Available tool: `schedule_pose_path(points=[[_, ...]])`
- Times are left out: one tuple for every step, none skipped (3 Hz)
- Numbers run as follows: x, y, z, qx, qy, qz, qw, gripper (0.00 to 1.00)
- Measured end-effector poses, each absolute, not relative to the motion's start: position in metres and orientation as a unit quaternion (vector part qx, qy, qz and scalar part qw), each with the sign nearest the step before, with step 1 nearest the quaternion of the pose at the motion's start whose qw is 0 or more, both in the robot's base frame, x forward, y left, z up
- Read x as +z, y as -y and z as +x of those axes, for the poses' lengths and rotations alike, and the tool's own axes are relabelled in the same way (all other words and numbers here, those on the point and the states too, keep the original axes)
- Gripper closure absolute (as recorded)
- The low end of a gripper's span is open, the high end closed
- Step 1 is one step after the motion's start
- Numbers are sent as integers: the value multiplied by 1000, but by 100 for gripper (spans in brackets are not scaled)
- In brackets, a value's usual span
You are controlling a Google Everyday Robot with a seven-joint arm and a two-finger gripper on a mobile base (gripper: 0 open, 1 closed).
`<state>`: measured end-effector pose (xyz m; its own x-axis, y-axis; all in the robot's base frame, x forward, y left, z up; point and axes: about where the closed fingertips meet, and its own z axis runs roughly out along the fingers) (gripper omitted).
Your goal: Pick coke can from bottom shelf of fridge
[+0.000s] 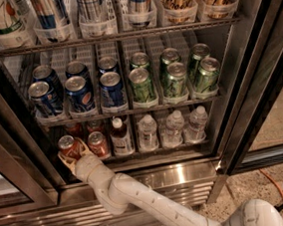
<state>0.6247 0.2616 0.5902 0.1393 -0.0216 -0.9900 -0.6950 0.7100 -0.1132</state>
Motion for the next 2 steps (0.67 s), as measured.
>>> schedule_pose_path(points=[[597, -260, 621, 245, -604, -298, 697, 100], [616, -254, 611, 256, -591, -309, 700, 100]])
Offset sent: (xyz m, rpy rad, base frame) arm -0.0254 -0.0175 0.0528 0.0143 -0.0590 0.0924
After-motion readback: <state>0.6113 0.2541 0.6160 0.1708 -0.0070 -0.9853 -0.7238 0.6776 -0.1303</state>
